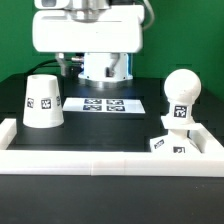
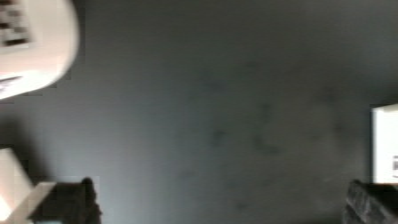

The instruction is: Assemble lamp

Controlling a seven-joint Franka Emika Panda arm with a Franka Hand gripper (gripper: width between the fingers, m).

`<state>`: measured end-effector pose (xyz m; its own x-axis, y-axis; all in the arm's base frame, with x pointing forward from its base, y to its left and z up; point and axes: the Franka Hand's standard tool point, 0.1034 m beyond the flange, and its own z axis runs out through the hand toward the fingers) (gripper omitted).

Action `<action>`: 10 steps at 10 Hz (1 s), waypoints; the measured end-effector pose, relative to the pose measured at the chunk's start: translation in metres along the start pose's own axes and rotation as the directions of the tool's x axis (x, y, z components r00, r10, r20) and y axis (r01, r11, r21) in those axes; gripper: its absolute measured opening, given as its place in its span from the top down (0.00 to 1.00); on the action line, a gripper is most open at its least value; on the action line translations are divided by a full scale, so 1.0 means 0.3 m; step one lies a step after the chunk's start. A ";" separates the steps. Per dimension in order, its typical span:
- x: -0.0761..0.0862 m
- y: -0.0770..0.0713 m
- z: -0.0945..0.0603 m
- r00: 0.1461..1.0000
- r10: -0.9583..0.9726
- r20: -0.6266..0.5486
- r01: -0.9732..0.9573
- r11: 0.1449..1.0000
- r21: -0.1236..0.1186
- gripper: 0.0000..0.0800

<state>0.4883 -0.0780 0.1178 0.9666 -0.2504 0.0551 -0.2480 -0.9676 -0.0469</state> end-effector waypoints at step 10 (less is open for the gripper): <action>-0.098 0.162 0.022 1.000 0.009 0.021 -0.009 1.000 -0.008 0.13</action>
Offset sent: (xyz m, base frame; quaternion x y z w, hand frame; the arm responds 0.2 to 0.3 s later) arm -0.0266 -0.0407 -0.0037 0.0029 0.0056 0.0193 0.9998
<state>0.4483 -0.1174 0.1074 0.9654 -0.2584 0.0340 -0.2570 -0.9656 -0.0394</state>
